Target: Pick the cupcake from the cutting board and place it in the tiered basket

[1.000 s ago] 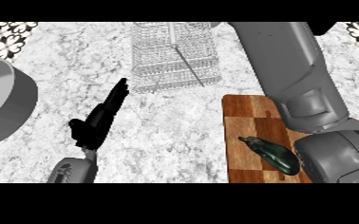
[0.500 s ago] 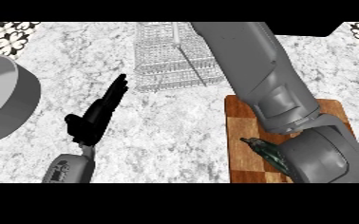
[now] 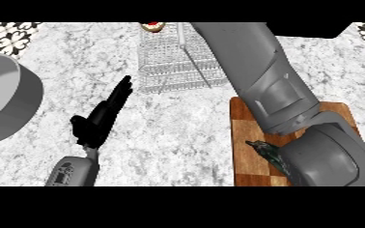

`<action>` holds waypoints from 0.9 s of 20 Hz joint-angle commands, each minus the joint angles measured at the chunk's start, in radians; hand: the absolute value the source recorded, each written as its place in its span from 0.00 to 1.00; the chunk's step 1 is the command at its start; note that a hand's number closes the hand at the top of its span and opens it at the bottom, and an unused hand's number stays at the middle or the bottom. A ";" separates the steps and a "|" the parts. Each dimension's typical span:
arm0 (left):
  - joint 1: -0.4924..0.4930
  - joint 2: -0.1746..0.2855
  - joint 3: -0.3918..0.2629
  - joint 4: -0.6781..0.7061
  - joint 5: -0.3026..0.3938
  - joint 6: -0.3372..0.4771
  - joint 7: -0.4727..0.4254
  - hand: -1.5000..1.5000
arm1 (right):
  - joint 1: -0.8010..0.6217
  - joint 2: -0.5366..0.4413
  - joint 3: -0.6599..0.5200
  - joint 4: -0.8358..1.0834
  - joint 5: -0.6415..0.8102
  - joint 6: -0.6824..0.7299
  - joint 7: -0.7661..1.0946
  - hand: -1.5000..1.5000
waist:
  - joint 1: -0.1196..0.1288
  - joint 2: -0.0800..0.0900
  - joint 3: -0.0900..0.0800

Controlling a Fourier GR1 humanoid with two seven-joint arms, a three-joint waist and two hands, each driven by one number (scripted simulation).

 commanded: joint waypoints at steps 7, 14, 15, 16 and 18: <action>0.041 0.016 0.022 -0.011 0.012 -0.015 -0.017 0.50 | -0.031 0.001 -0.090 -0.023 -0.132 -0.110 0.052 0.00 | -0.028 -0.007 0.001; 0.040 0.011 0.027 -0.010 0.013 -0.005 -0.002 0.50 | 0.054 -0.134 -0.037 -0.070 -0.019 -0.413 -0.017 0.00 | -0.041 -0.007 0.001; 0.015 0.012 0.023 -0.020 0.009 -0.004 0.018 0.50 | 0.040 -0.151 -0.044 -0.079 -0.020 -0.442 -0.014 0.00 | -0.038 -0.005 0.001; 0.048 0.013 0.026 -0.003 -0.008 0.010 -0.028 0.50 | 0.049 -0.221 -0.049 -0.084 -0.020 -0.408 -0.026 0.00 | -0.038 -0.003 0.001; 0.032 -0.009 0.019 -0.026 0.001 0.021 0.009 0.50 | 0.107 -0.239 -0.073 -0.117 -0.042 -0.433 -0.095 0.00 | -0.048 -0.008 0.002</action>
